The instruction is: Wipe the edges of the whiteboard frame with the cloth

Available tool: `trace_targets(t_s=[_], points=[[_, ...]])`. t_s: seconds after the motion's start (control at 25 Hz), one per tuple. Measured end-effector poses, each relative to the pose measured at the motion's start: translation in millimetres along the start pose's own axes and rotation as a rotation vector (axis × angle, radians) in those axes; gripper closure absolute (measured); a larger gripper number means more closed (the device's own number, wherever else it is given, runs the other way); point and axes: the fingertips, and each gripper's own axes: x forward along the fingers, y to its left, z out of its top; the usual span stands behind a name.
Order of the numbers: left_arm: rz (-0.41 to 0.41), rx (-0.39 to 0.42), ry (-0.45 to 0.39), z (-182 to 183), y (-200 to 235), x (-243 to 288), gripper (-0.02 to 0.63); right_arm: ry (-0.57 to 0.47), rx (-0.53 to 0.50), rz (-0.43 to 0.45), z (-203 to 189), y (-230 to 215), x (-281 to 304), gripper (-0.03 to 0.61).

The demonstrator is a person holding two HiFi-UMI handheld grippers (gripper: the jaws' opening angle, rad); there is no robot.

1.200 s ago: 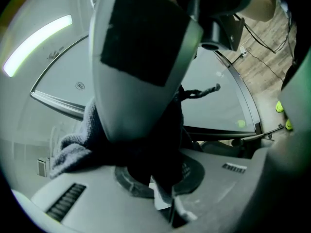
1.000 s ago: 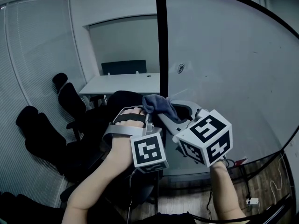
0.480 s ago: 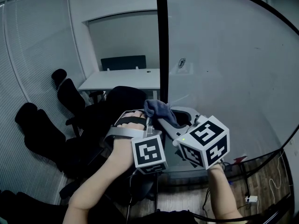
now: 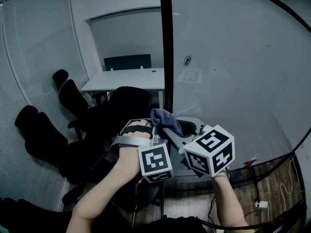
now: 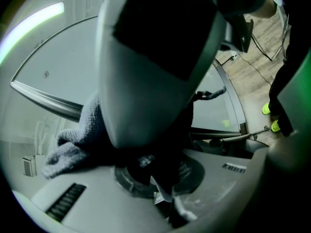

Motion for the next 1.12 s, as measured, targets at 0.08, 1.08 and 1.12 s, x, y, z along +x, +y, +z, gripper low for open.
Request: trace_targets(t_s=[0.08,1.08,1.12], points=[[-0.002,-0.001,0.000,0,-3,0,0.588,0.002,0.007,0.002,-3,0,0,0.482],[-0.145,-0.009,0.044,-11,-69,21,0.588,0.097,0.143,0.028,-65,8,11,0.482],[-0.152,-0.010,0.045,-12,-72,22,0.588,0.099,0.158,0.034,-68,9,12,0.482]])
